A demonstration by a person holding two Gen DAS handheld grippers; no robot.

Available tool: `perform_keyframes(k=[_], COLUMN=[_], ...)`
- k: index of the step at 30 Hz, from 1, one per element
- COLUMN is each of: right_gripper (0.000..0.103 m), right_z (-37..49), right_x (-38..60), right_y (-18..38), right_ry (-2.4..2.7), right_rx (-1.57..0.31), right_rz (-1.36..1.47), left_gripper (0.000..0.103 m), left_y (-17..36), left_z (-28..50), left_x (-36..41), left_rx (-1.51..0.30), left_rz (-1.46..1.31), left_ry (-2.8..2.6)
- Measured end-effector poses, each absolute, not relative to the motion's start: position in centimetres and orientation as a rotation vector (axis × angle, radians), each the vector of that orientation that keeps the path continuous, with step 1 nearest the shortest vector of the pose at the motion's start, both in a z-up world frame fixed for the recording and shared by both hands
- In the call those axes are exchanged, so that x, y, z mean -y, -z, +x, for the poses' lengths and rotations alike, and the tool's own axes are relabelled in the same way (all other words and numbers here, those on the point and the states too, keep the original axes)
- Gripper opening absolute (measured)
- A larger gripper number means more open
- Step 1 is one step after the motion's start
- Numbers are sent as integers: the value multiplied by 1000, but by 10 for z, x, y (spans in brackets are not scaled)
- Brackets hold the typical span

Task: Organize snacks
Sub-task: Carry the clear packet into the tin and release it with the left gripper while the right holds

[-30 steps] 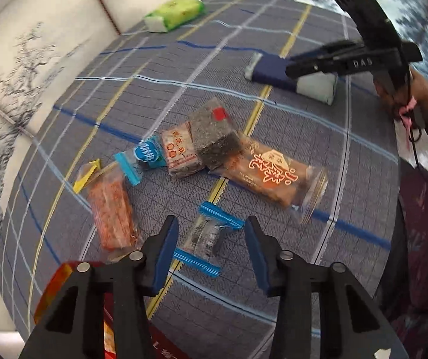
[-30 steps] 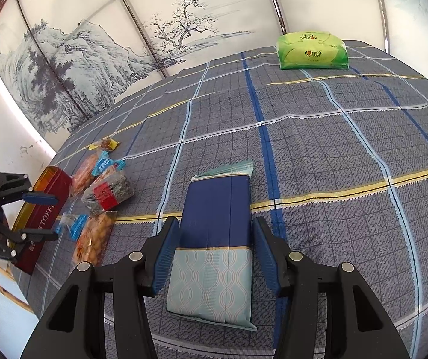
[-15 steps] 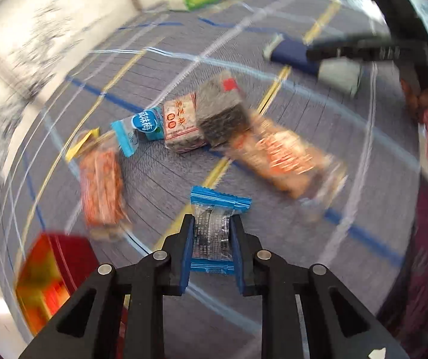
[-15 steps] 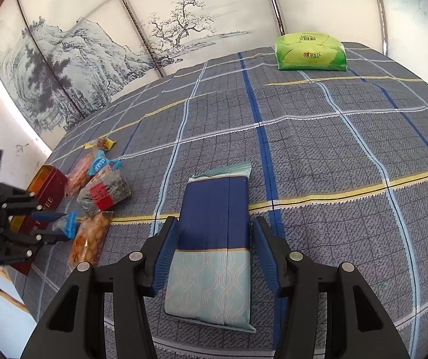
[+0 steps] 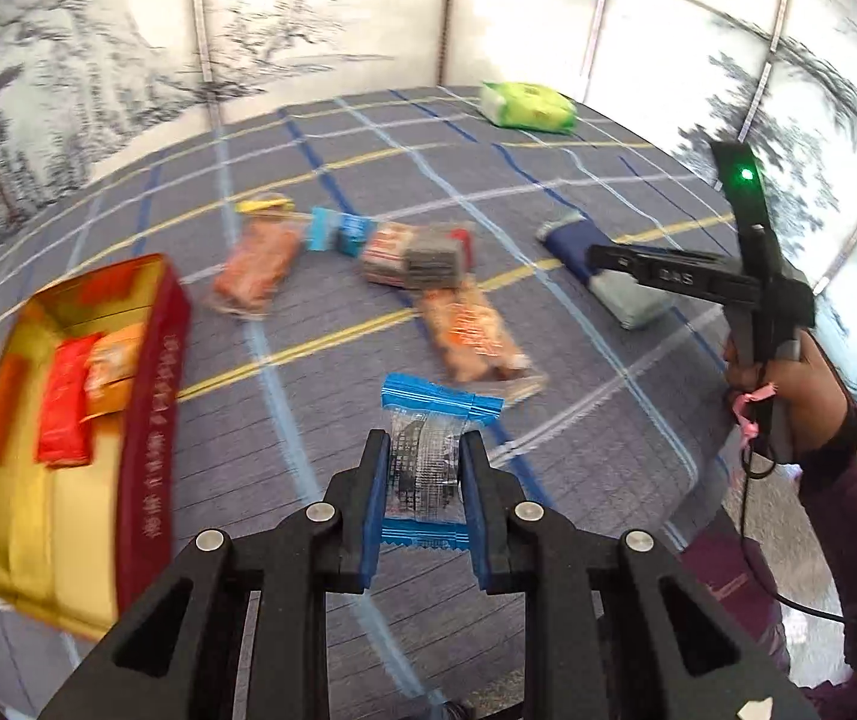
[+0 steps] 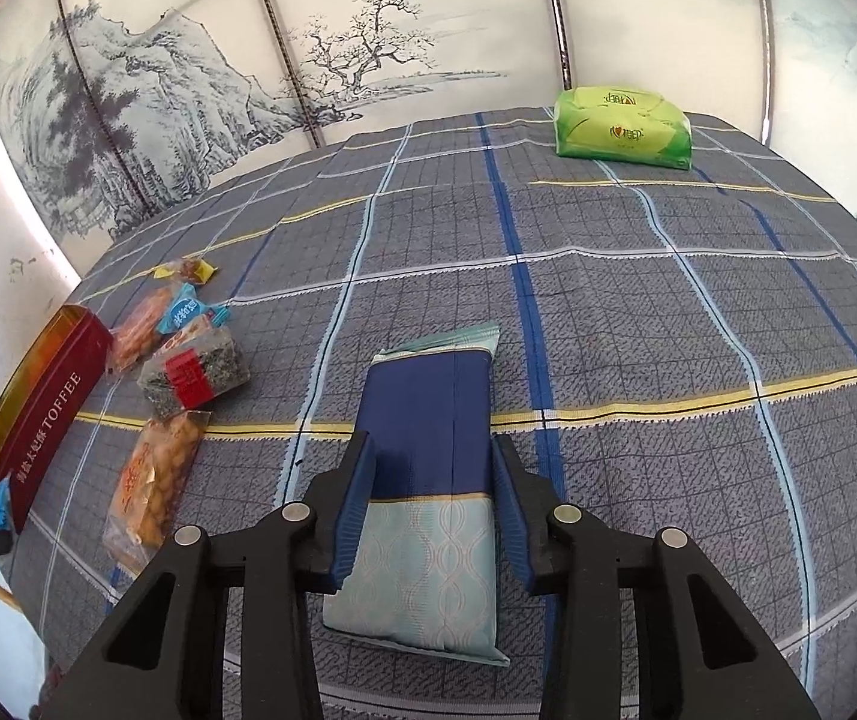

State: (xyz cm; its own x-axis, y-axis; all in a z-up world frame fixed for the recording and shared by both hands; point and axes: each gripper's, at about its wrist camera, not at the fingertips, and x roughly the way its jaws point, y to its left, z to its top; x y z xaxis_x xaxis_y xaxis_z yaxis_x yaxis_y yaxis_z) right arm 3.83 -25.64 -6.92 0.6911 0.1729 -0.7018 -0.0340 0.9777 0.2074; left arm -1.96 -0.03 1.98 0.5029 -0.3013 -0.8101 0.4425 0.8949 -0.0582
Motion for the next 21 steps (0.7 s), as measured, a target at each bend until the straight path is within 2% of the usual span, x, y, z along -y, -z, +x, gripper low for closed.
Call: perform_keyframes(k=[1, 2, 4, 6, 8, 10, 12, 15, 16, 21], right_gripper=[40, 46, 47, 55, 84, 88, 87, 63, 52, 51], right_z=[40, 42, 43, 45, 48, 50, 52, 52, 52, 47], right_x=[259, 263, 266, 260, 248, 236, 217, 213, 214, 222], right_y=[70, 70, 71, 70, 69, 71, 76, 72, 71, 70], right_ry=[-120, -114, -110, -100, -84, -69, -15, -17, -18, -30], right_rx=[-810, -822, -827, -837, -858, -874, -889, -873, -868, -850], right_rz=[200, 230, 270, 242, 200, 147, -3, -32, -34, -2], left_gripper=[20, 20, 20, 21, 21, 21, 21, 21, 21, 21], left_y=[-21, -23, -27, -27, -27, -28, -30, -33, -33, -32], left_z=[-21, -21, -22, -20, -18, -17, -17, -17, -16, -15], left_x=[-4, -9, -17, -25, -30, -36, -40, -48, -51, -61], left_rx=[-936, -924, -906, -900, -898, -888, -874, -863, -862, -861], left_rz=[165, 167, 171, 169, 168, 167, 169, 163, 159, 145], left_ry=[429, 408, 366, 331, 309, 288, 272, 260, 254, 233])
